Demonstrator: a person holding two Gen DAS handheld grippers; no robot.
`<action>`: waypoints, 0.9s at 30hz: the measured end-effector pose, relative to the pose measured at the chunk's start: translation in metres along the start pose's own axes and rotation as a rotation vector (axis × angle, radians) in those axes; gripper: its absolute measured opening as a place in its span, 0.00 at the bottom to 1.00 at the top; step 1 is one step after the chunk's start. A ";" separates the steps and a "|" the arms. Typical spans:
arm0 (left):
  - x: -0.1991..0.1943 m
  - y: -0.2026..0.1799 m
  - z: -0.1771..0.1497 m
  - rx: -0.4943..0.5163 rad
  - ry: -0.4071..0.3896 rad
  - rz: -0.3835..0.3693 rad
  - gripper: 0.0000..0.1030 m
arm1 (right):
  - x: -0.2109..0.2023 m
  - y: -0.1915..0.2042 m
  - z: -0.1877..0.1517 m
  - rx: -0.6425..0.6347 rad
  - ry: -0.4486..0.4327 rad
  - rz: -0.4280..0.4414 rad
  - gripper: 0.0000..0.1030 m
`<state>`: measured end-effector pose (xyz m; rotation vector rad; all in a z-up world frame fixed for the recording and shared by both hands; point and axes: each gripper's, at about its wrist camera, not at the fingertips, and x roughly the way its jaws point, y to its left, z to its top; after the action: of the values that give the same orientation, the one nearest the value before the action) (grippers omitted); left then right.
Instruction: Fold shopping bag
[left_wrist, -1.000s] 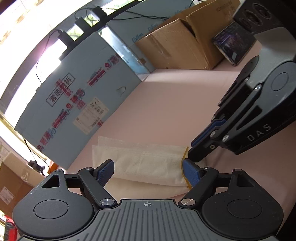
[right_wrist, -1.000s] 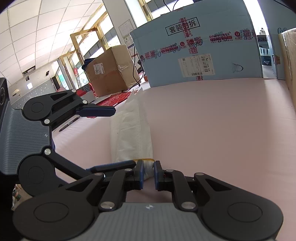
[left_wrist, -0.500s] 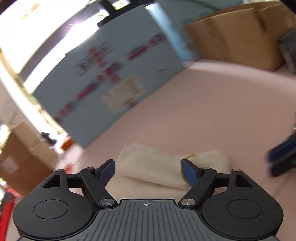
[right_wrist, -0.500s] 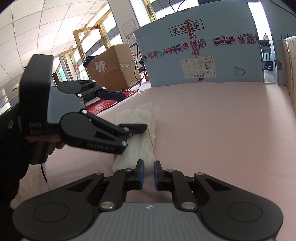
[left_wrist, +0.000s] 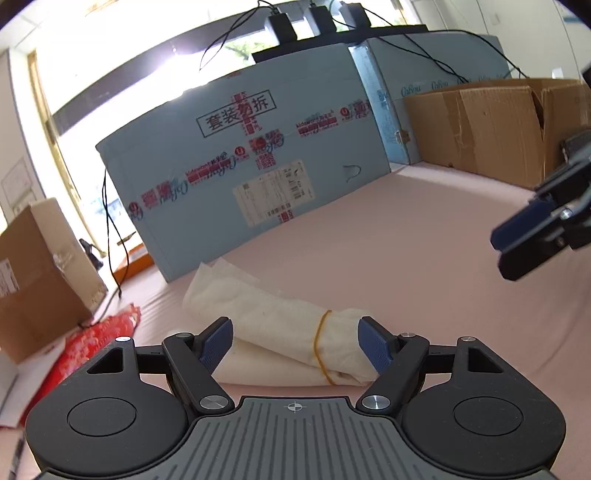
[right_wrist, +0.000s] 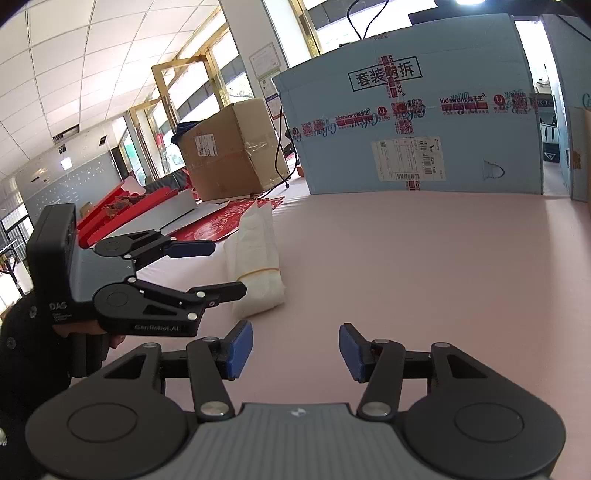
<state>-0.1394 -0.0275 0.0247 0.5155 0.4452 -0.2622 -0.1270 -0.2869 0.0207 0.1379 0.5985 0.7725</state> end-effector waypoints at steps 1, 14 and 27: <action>0.004 0.002 -0.003 -0.009 0.011 -0.005 0.75 | 0.008 -0.001 0.007 0.010 0.002 0.007 0.58; 0.003 0.084 -0.038 -0.420 0.056 -0.134 0.79 | 0.178 0.008 0.075 0.153 0.183 0.244 0.38; -0.007 0.044 -0.019 -0.250 -0.053 -0.465 0.78 | 0.095 -0.001 0.051 0.199 0.232 0.179 0.18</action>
<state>-0.1365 0.0208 0.0314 0.1535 0.5352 -0.6567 -0.0448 -0.2169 0.0187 0.2898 0.8926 0.9084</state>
